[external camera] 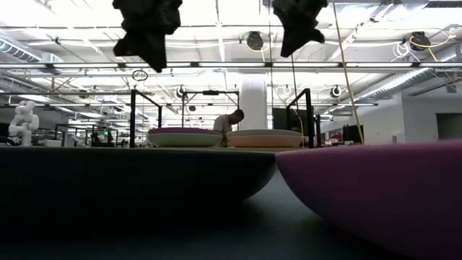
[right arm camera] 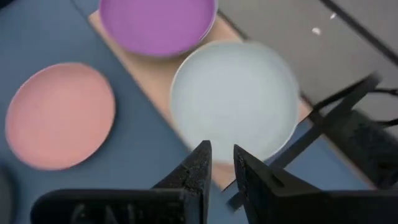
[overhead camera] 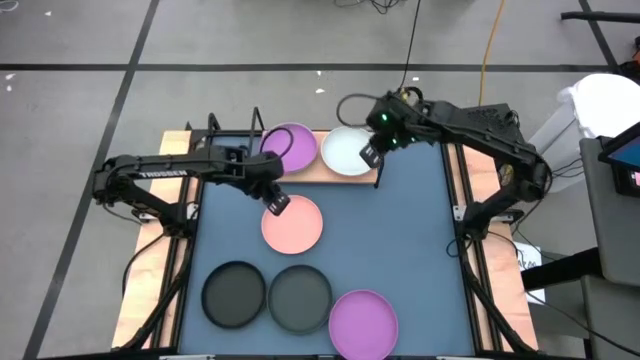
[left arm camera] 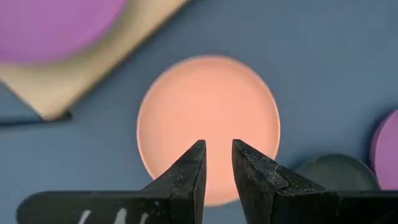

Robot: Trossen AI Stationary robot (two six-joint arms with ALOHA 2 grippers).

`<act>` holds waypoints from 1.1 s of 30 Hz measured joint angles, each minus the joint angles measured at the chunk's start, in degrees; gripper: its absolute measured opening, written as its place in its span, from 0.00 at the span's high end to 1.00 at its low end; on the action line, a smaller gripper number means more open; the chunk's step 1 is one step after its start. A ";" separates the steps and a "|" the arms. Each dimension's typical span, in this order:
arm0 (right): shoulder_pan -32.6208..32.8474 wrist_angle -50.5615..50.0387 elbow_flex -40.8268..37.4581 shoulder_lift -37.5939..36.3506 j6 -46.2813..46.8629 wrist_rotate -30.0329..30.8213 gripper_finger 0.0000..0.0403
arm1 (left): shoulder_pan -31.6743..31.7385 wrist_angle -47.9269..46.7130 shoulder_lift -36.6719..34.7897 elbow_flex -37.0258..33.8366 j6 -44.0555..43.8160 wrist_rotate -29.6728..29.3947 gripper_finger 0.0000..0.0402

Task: Place and stack plates onto a shelf
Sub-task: Stack the left black plate on top of the purple plate

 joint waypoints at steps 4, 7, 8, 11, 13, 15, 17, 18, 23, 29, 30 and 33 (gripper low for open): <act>3.47 2.39 -6.28 -4.60 5.93 0.00 0.86 | -1.44 -2.34 0.00 -0.48 -5.86 1.52 0.80; 5.51 7.64 -12.12 -8.29 9.54 0.05 0.86 | -2.75 -2.50 0.00 -0.48 -10.50 1.47 0.80; 5.97 9.70 -14.24 -9.58 10.46 0.05 0.86 | -3.30 -2.47 0.00 -0.48 -12.66 1.30 0.79; 6.89 16.42 -19.80 -12.88 12.76 -0.02 0.86 | -4.92 -2.50 0.00 -0.48 -19.01 -0.43 0.76; 7.15 19.24 -22.36 -14.51 13.73 -0.02 0.86 | -5.88 -2.61 0.00 -0.48 -23.58 -2.30 0.72; 7.23 20.85 -23.73 -15.89 13.76 -0.95 0.86 | -6.62 -2.72 0.00 -0.48 -27.94 -4.45 0.65; 7.23 20.77 -24.19 -16.87 13.60 -2.66 0.86 | -6.96 -3.37 0.00 -0.48 -32.80 -6.07 0.58; 7.27 20.93 -24.41 -17.39 13.54 -2.95 0.86 | -6.99 -3.64 0.00 -0.48 -34.76 -6.86 0.55; 7.62 20.75 -25.71 -19.74 12.82 -4.32 0.86 | -6.94 -3.63 0.50 -0.43 -37.99 -7.59 0.45; 7.64 20.91 -25.87 -21.92 8.83 -6.62 0.86 | -7.01 -2.73 0.46 -0.43 -37.82 -8.55 0.43; 7.64 20.91 -25.87 -22.17 8.36 -7.04 0.86 | -7.42 -2.93 0.46 -0.43 -38.42 -8.97 0.43; 7.64 20.87 -25.87 -22.84 7.35 -7.49 0.86 | -8.35 -4.11 1.87 -0.35 -41.65 -10.16 0.43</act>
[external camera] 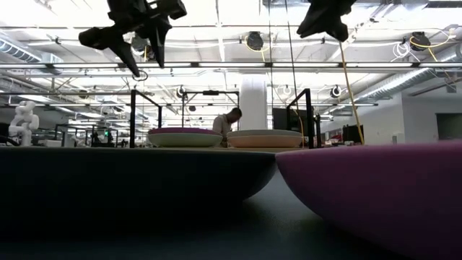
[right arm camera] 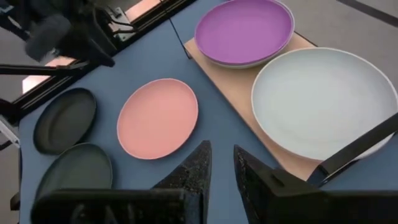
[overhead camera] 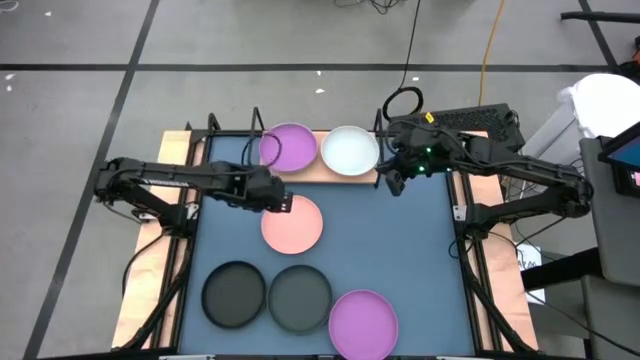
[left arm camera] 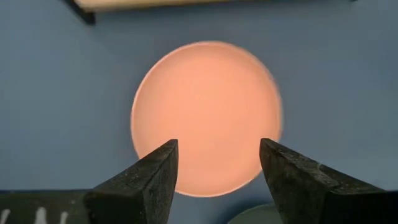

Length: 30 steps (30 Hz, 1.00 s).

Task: Place and stack plates onto a shelf
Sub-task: Stack the left black plate on top of the purple plate

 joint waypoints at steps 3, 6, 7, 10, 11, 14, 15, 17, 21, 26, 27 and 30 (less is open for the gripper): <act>0.27 -0.22 0.00 -0.39 -0.23 -0.13 0.86 | -0.44 -2.03 2.03 -0.09 -1.81 0.13 0.43; 1.10 -0.73 0.00 -0.88 -0.41 -0.84 0.86 | -0.41 -2.03 3.39 -0.09 -2.50 2.31 0.43; 1.51 -0.62 0.01 -0.97 -0.53 -1.55 0.86 | -0.44 -1.86 3.96 -0.09 -3.24 3.50 0.43; 2.70 -0.89 0.02 -1.49 -0.64 -4.09 0.86 | -1.17 -1.54 4.61 -0.11 -1.45 8.58 0.43; 3.15 -0.77 0.02 -1.68 -0.70 -4.47 0.86 | -1.63 -1.72 4.62 -0.11 -0.16 10.33 0.43; 4.20 -0.74 0.02 -2.23 -1.72 -4.46 0.86 | -3.55 -2.11 5.10 -0.03 5.22 14.07 0.43; 4.42 -0.70 0.02 -2.27 -2.19 -4.44 0.86 | -4.39 -2.28 5.21 -0.09 7.64 14.92 0.43; 4.66 -0.73 0.02 -2.29 -2.98 -4.42 0.86 | -6.52 -2.58 5.08 -0.09 12.44 16.05 0.43; 4.66 -0.74 0.02 -2.27 -3.28 -4.39 0.86 | -11.54 -3.93 5.10 -0.09 23.63 16.02 0.43; 4.66 -0.75 0.02 -2.27 -4.32 -4.35 0.86 | -19.59 -4.09 5.08 -0.09 40.99 13.86 0.43; 4.66 -0.74 0.02 -2.27 -4.41 -4.35 0.86 | -21.21 -4.12 5.08 -0.09 44.57 12.96 0.43; 4.66 -0.76 0.02 -2.25 -4.53 -4.35 0.86 | -25.88 -4.76 5.41 -0.09 56.92 9.33 0.43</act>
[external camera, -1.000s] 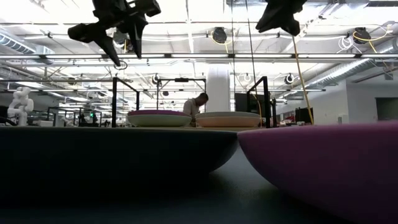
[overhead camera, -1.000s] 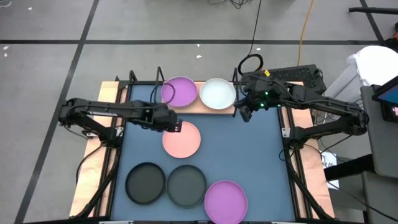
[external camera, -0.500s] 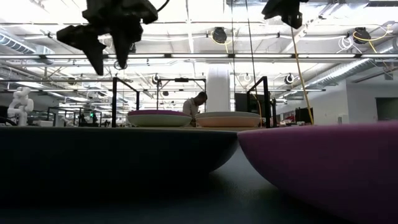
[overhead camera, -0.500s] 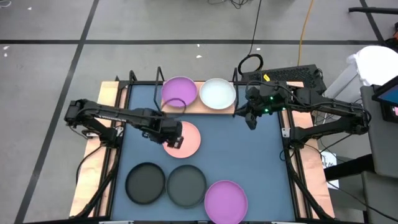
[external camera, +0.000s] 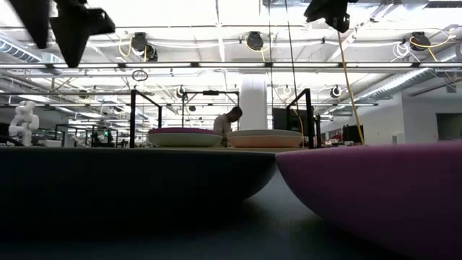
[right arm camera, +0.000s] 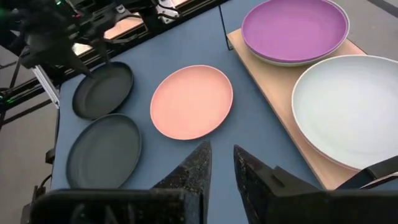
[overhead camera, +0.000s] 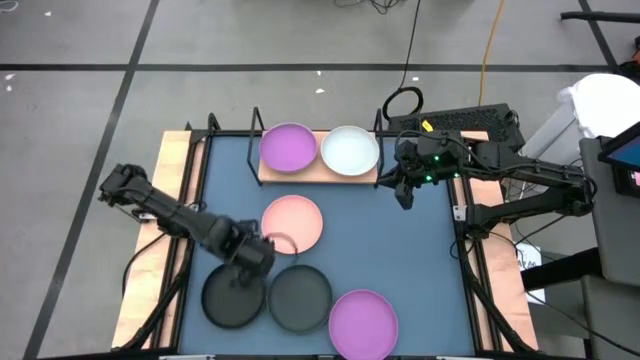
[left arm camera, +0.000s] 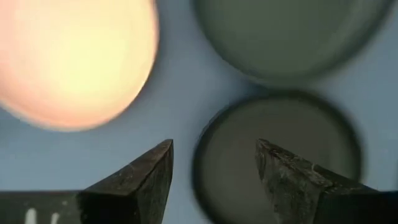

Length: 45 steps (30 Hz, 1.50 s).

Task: Place and stack plates onto a shelf
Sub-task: Stack the left black plate on top of the purple plate

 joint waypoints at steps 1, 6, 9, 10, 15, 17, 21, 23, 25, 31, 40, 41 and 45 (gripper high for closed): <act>0.00 0.02 0.00 -0.01 0.04 -0.01 0.86 | -1.37 -0.27 0.09 0.00 4.33 -1.12 0.43; 0.38 0.02 0.00 0.00 0.16 0.00 0.86 | -5.49 1.86 0.00 -2.79 7.64 -3.41 0.43; 0.63 0.12 0.00 -0.02 0.17 0.00 0.86 | -6.53 4.08 0.06 -7.25 5.31 -3.08 0.43; 0.63 0.16 0.00 -0.02 0.19 0.00 0.86 | -6.87 5.13 0.06 -8.66 4.90 -2.83 0.43; 0.63 0.15 0.00 -0.02 0.49 -0.02 0.86 | -6.79 11.81 0.08 -14.78 4.70 -2.78 0.43; 0.63 0.15 0.00 -0.02 0.86 -0.07 0.86 | -6.40 14.77 0.07 -17.11 4.46 -2.21 0.43; 0.63 0.15 0.00 -0.02 1.80 -0.13 0.86 | -4.73 19.82 0.07 -21.00 4.50 1.48 0.43; 0.65 0.15 0.00 -0.02 1.96 -0.13 0.86 | -4.08 20.23 0.06 -22.16 4.52 1.33 0.43; 1.00 0.16 0.00 -0.02 1.96 -0.15 0.86 | -3.38 20.52 0.06 -22.64 4.55 0.30 0.43; 1.88 0.20 0.04 -0.02 1.92 -0.15 0.86 | -1.98 23.56 0.06 -24.86 5.85 -0.75 0.43; 1.88 0.20 0.04 -0.02 1.78 -0.15 0.86 | -0.65 26.98 0.06 -29.25 4.79 0.51 0.43; 1.88 0.20 0.04 -0.02 1.78 -0.15 0.86 | -0.56 27.34 0.03 -29.55 4.88 0.74 0.43; 1.88 0.20 0.04 -0.02 1.77 -0.15 0.86 | -0.60 29.08 -0.06 -30.82 6.04 0.96 0.52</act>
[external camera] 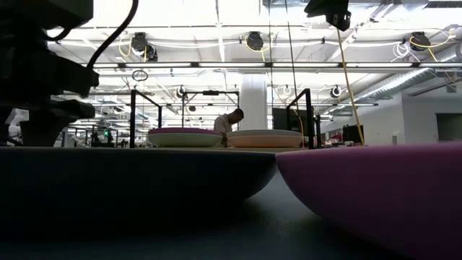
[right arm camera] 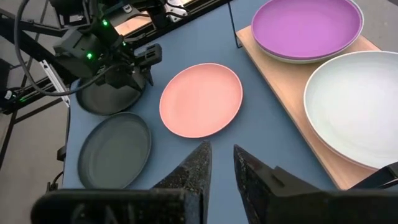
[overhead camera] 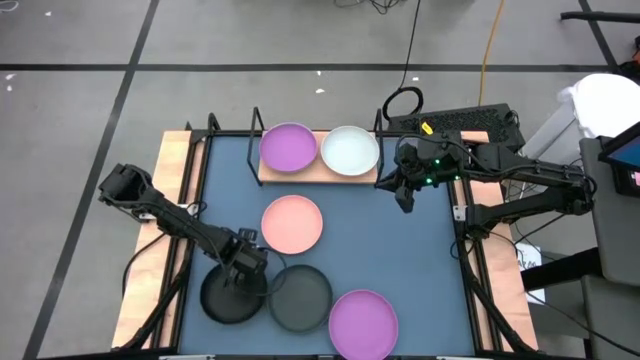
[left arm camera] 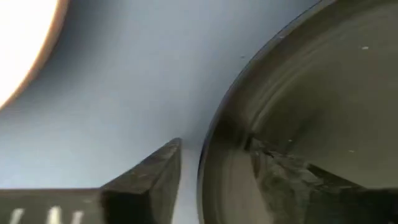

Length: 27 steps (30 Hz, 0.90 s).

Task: Place and stack plates onto a shelf
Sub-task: Stack the left black plate on top of the purple plate

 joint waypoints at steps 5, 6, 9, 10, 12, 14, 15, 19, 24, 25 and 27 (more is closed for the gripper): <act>0.00 0.00 0.00 0.00 0.01 -0.74 0.86 | -0.01 1.01 -0.06 -0.43 0.44 0.94 0.69; 0.00 0.00 0.00 0.00 0.01 -1.33 0.86 | 0.04 1.03 -0.10 -0.43 0.44 0.92 0.72; 0.00 0.02 0.00 0.00 -0.01 -1.50 0.86 | 0.04 0.93 -0.10 -0.43 0.46 0.68 0.79; 0.00 0.02 0.00 0.00 -0.01 -1.51 0.86 | 0.06 0.87 -0.10 -0.42 0.44 0.71 0.81; 0.00 0.02 0.00 0.00 -0.01 -1.51 0.86 | 0.06 0.68 -0.10 0.05 0.45 0.74 0.84; 0.00 0.04 0.00 0.00 -0.01 -1.51 0.86 | 0.06 0.23 -0.07 0.81 0.84 0.93 0.87; 0.00 0.04 0.00 0.00 -0.01 -1.51 0.86 | 0.06 -0.32 -0.03 1.26 1.06 1.03 0.89; 0.18 0.04 0.00 0.00 -0.01 -1.51 0.86 | 0.04 -2.98 0.13 3.06 2.33 1.19 0.92; 0.22 0.07 0.00 0.00 -0.01 -1.53 0.86 | 0.04 -7.36 0.16 5.59 2.49 1.35 0.94; 0.22 0.07 0.00 0.00 -0.01 -1.53 0.86 | 0.04 -8.71 -0.11 6.34 2.72 1.38 0.94; 0.22 0.07 0.00 -0.02 -0.01 -1.53 0.86 | 0.13 -11.76 -0.68 8.16 3.10 1.17 0.94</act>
